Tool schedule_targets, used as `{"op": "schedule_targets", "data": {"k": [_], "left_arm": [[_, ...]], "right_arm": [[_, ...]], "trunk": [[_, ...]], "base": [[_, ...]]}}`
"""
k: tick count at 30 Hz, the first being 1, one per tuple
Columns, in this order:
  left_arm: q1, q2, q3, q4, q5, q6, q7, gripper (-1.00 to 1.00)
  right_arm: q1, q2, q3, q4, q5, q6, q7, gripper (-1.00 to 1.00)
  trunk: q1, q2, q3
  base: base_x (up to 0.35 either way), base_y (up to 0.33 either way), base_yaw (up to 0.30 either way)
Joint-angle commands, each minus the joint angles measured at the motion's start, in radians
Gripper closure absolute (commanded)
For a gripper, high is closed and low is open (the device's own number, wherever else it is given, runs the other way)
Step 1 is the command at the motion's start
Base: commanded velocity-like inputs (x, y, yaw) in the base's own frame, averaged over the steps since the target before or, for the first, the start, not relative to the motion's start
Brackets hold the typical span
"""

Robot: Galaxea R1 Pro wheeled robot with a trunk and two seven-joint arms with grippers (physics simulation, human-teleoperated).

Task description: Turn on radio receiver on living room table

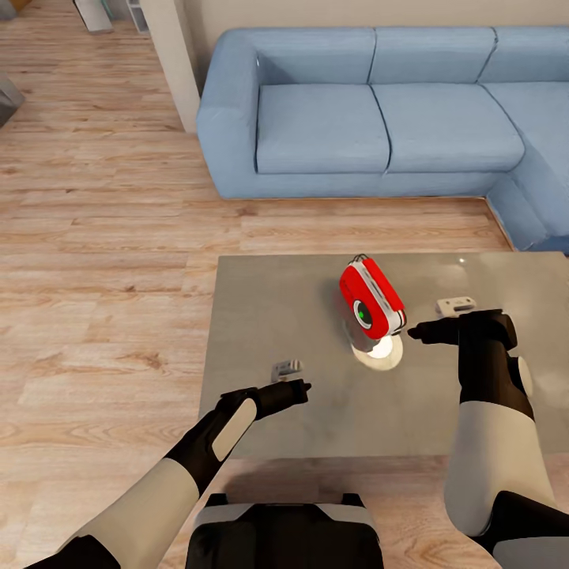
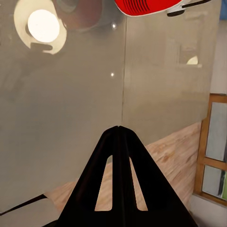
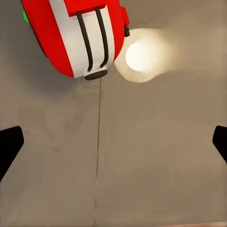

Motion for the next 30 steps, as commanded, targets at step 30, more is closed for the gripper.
{"op": "schedule_targets", "data": {"k": [30], "left_arm": [[0.000,0.001,0.000,-0.001,0.000,0.000,0.000,1.00]], "right_arm": [[0.000,0.004,-0.052,-0.004,0.007,-0.005,-0.001,-1.00]], "trunk": [[0.000,0.000,0.045]], "base": [[0.000,0.000,0.000]]}}
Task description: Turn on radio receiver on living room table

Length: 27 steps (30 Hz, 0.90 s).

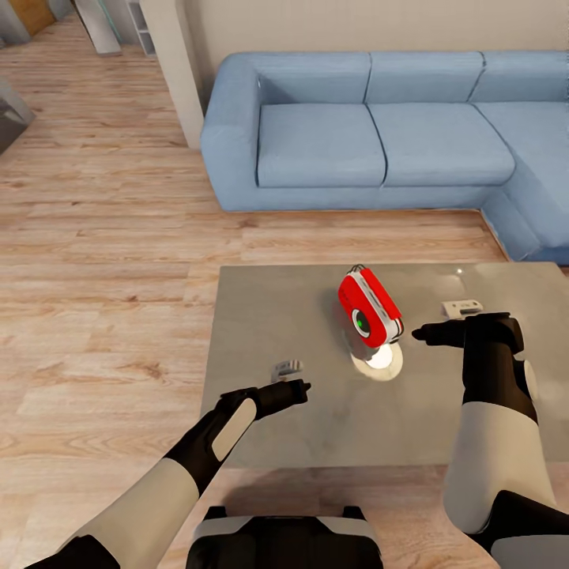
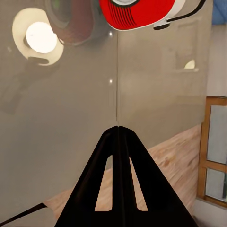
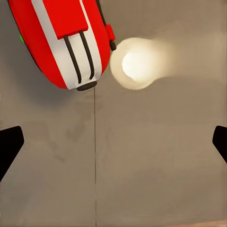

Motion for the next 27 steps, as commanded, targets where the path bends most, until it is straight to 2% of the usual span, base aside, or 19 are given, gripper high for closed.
{"op": "schedule_targets", "data": {"k": [1,5,9,14,18,20,21,22,23,24,27], "left_arm": [[0.000,0.000,0.000,0.000,0.000,0.000,0.000,1.00],[0.000,0.000,0.000,0.000,0.000,0.000,0.000,1.00],[0.000,0.000,0.000,0.000,0.000,0.000,0.000,1.00],[0.000,0.000,0.000,-0.001,0.000,0.000,0.000,1.00],[0.000,0.001,0.000,0.003,-0.001,0.000,-0.001,1.00],[0.000,0.006,0.000,0.006,-0.002,0.000,-0.001,1.00],[0.000,0.017,-0.001,0.009,0.000,0.000,-0.001,1.00],[0.000,0.020,-0.002,0.010,0.000,-0.001,-0.001,1.00],[0.000,0.027,-0.006,0.014,0.001,-0.001,-0.001,1.00],[0.000,0.033,-0.018,0.026,0.001,-0.001,-0.003,1.00],[0.000,0.040,-0.055,0.042,0.001,0.003,-0.021,1.00]], "right_arm": [[0.000,0.000,0.000,0.002,0.000,-0.001,0.000,-1.00],[0.005,-0.003,-0.006,0.010,-0.001,-0.005,-0.002,-1.00],[0.052,-0.005,-0.015,0.010,-0.001,-0.008,-0.004,-1.00],[0.071,-0.006,-0.032,0.007,0.001,-0.010,-0.006,-1.00],[0.125,-0.007,-0.060,0.006,0.001,-0.027,-0.008,-1.00],[0.167,-0.008,-0.102,0.001,0.002,-0.052,-0.008,-1.00],[0.197,-0.018,-0.165,-0.001,0.004,-0.096,-0.007,-1.00],[0.203,-0.023,-0.182,-0.001,0.005,-0.110,-0.007,-1.00],[0.215,-0.033,-0.216,0.001,0.007,-0.140,-0.006,-1.00],[0.234,-0.047,-0.260,0.006,0.010,-0.188,-0.004,-1.00],[0.277,-0.058,-0.322,0.010,0.023,-0.263,-0.001,-1.00]], "trunk": [[0.000,0.000,0.002],[0.000,0.000,0.008],[0.000,0.000,0.014],[0.000,0.000,0.022],[0.000,0.000,0.028],[0.000,0.000,0.032],[0.000,0.000,0.033],[0.000,0.000,0.035],[0.000,0.000,0.036],[0.000,0.000,0.038],[0.000,0.000,0.043]], "base": [[0.000,0.000,0.000],[0.000,0.000,0.000],[0.000,0.000,0.000],[0.000,0.000,0.000],[0.000,0.000,0.000],[0.000,0.000,0.000],[0.000,0.000,0.000],[0.000,0.000,0.000],[0.000,0.000,0.000],[0.000,0.000,0.000],[0.000,0.000,0.000]]}}
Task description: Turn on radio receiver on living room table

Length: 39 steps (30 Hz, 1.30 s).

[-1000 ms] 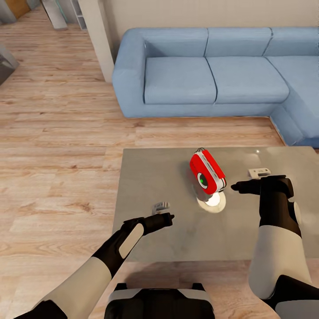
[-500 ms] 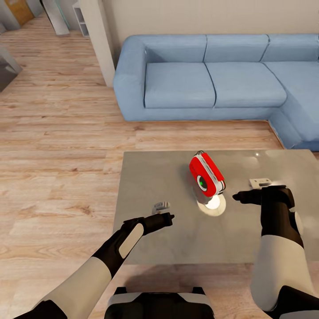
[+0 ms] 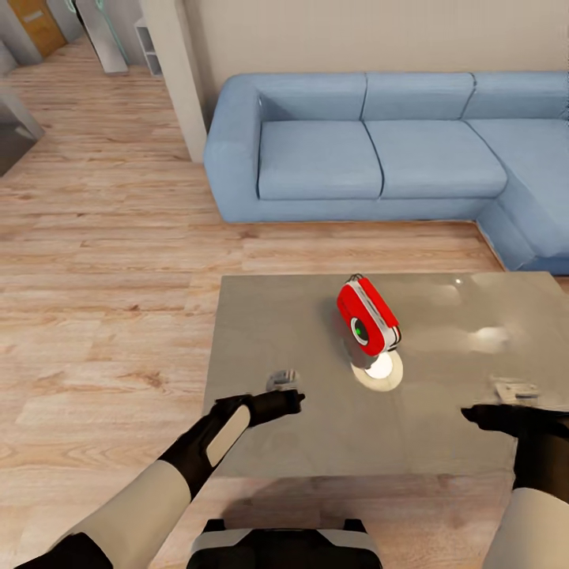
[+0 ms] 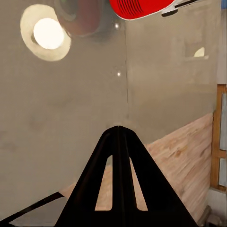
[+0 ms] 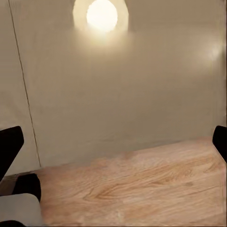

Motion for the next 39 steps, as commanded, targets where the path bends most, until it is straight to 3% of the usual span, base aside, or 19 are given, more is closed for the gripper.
{"op": "schedule_targets", "data": {"k": [1,4,7,13,16,17,18,20,25,29,31,36,39], "left_arm": [[0.000,0.010,-0.026,0.005,0.001,0.003,-0.021,1.00],[0.000,0.035,-0.052,0.010,0.005,0.008,-0.078,1.00],[0.009,0.062,-0.074,0.070,0.006,0.007,-0.199,1.00],[0.078,0.068,-0.082,0.184,-0.001,-0.005,-0.234,1.00],[0.133,0.069,-0.083,0.247,-0.013,-0.043,-0.237,1.00],[0.165,0.068,-0.084,0.308,-0.040,-0.088,-0.238,1.00],[0.176,0.068,-0.084,0.351,-0.056,-0.111,-0.238,1.00],[0.187,0.065,-0.084,0.464,-0.084,-0.164,-0.240,1.00],[0.202,0.066,-0.083,0.673,-0.100,-0.294,-0.243,1.00],[0.256,0.079,-0.083,0.707,-0.101,-0.328,-0.232,1.00],[0.289,0.103,-0.083,0.715,-0.100,-0.338,-0.212,1.00],[0.344,0.121,-0.083,0.717,-0.099,-0.345,-0.105,1.00],[0.405,0.123,-0.083,0.717,-0.097,-0.387,-0.039,1.00]], "right_arm": [[0.036,-0.002,-0.035,0.001,0.005,-0.039,0.002,-1.00],[0.098,-0.004,-0.088,0.002,0.011,-0.098,0.004,-1.00],[0.208,-0.001,-0.186,0.024,0.014,-0.207,0.005,-1.00],[0.305,-0.003,-0.270,0.169,0.019,-0.347,-0.005,-1.00],[0.316,-0.005,-0.307,0.281,0.069,-0.396,-0.033,-1.00],[0.319,-0.004,-0.329,0.341,0.114,-0.419,-0.069,-1.00],[0.319,-0.003,-0.338,0.370,0.130,-0.430,-0.088,-1.00],[0.320,-0.004,-0.350,0.432,0.147,-0.448,-0.124,-1.00],[0.320,-0.005,-0.359,0.566,0.158,-0.461,-0.212,-1.00],[0.320,-0.006,-0.360,0.673,0.159,-0.462,-0.280,-1.00],[0.328,-0.006,-0.359,0.760,0.159,-0.483,-0.355,-1.00],[0.373,-0.006,-0.358,0.894,0.159,-0.557,-0.473,-1.00],[0.388,-0.007,-0.358,1.041,0.159,-0.575,-0.581,-1.00]], "trunk": [[0.000,0.000,0.002],[0.000,0.000,0.006],[0.000,0.000,0.011],[0.000,0.000,0.021],[0.000,0.000,0.025],[0.000,0.000,0.027],[0.000,0.000,0.029],[0.000,0.000,0.032],[0.000,0.000,0.040],[0.000,0.000,0.046],[0.000,0.000,0.049],[0.000,0.000,0.057],[0.000,0.000,0.062]], "base": [[0.000,0.000,0.000],[0.000,0.000,0.000],[0.000,0.000,0.000],[0.000,0.000,0.000],[0.000,0.000,0.000],[0.000,0.000,0.000],[0.000,0.000,0.000],[0.000,0.000,0.000],[0.000,0.000,0.000],[0.000,0.000,0.000],[0.000,0.000,0.000],[0.000,0.000,0.000],[0.000,0.000,0.000]]}}
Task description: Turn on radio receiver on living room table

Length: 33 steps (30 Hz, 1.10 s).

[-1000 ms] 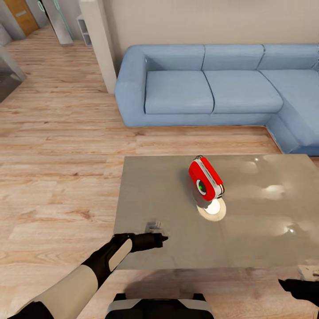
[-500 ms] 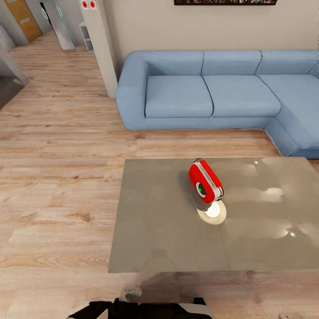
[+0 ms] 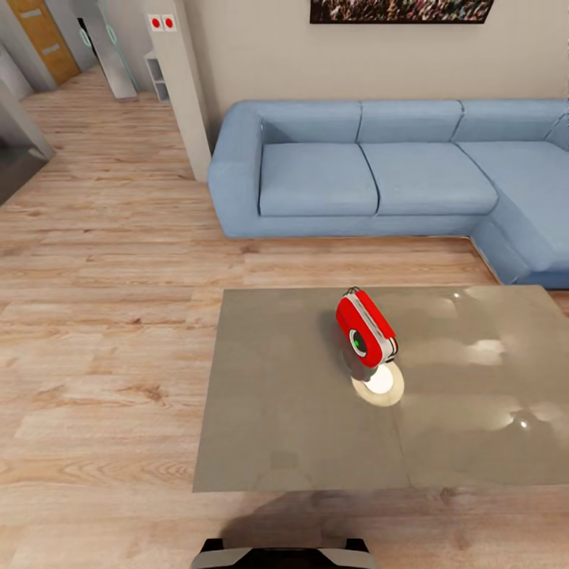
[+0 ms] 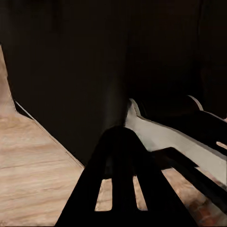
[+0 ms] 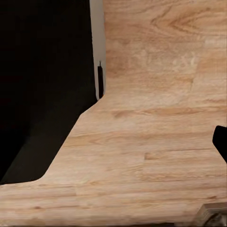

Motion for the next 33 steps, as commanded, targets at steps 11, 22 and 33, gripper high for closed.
{"op": "schedule_targets", "data": {"k": [11,22,33], "left_arm": [[0.085,-0.003,0.004,0.000,0.009,-0.105,0.166,1.00],[0.106,-0.004,0.009,0.000,0.010,-0.110,0.229,1.00],[0.107,-0.001,0.010,-0.003,0.001,-0.110,0.228,1.00]], "right_arm": [[0.061,0.010,0.005,0.152,0.001,-0.080,-0.113,-1.00],[0.078,0.013,0.005,0.155,0.000,-0.083,-0.113,-1.00],[0.079,0.012,0.005,0.155,-0.001,-0.082,-0.113,-1.00]], "trunk": [[0.000,0.000,0.018],[0.000,0.000,0.035],[0.000,0.000,0.052]], "base": [[0.000,0.000,0.000],[0.000,0.000,0.000],[0.000,0.000,0.000]]}}
